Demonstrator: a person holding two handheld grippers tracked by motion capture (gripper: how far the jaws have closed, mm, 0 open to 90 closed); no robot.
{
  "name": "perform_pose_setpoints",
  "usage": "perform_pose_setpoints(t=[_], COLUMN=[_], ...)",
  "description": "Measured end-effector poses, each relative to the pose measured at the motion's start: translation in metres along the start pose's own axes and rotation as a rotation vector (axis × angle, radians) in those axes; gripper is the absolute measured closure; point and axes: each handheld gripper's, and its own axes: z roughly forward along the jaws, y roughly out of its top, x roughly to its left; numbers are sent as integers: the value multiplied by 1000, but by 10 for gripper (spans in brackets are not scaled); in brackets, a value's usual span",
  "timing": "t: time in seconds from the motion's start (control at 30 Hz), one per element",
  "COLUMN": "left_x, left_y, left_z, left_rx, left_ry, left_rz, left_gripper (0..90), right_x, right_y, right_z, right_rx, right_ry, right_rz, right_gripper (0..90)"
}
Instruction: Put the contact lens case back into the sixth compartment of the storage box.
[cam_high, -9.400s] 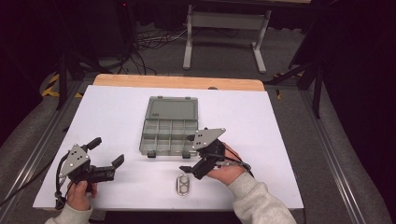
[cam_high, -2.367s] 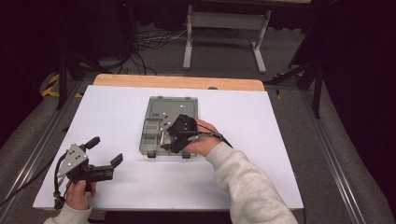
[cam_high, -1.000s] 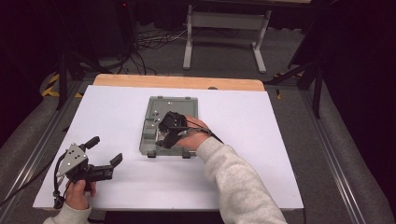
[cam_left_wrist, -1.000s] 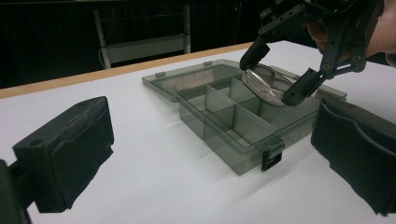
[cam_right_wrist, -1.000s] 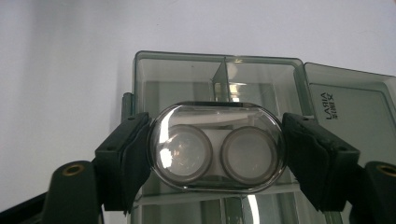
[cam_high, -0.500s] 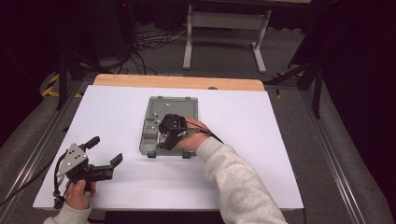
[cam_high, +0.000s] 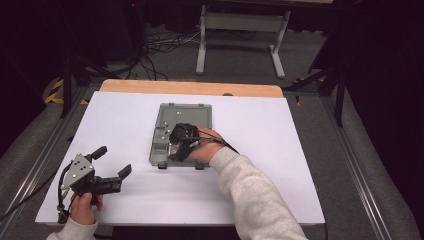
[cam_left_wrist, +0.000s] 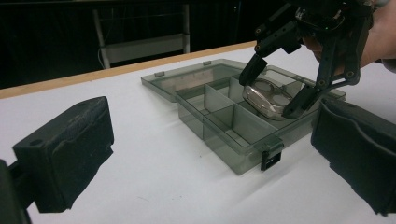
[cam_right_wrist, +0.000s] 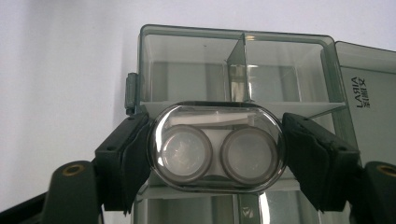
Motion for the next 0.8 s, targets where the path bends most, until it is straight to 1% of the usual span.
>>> perform_pose_setpoints(t=[0.63, 0.73, 0.8], left_x=[0, 0, 0], left_y=[0, 0, 0], left_z=[0, 0, 1], left_rx=[2, 4, 1], left_ry=[-2, -2, -1], left_rz=[-1, -2, -2], left_gripper=[1, 1, 1], right_x=[-1, -1, -1], right_y=[-1, -1, -2], right_z=[2, 1, 1], right_rx=[7, -1, -5], right_ry=[14, 13, 12], right_rz=[0, 3, 7], right_gripper=[265, 218, 211])
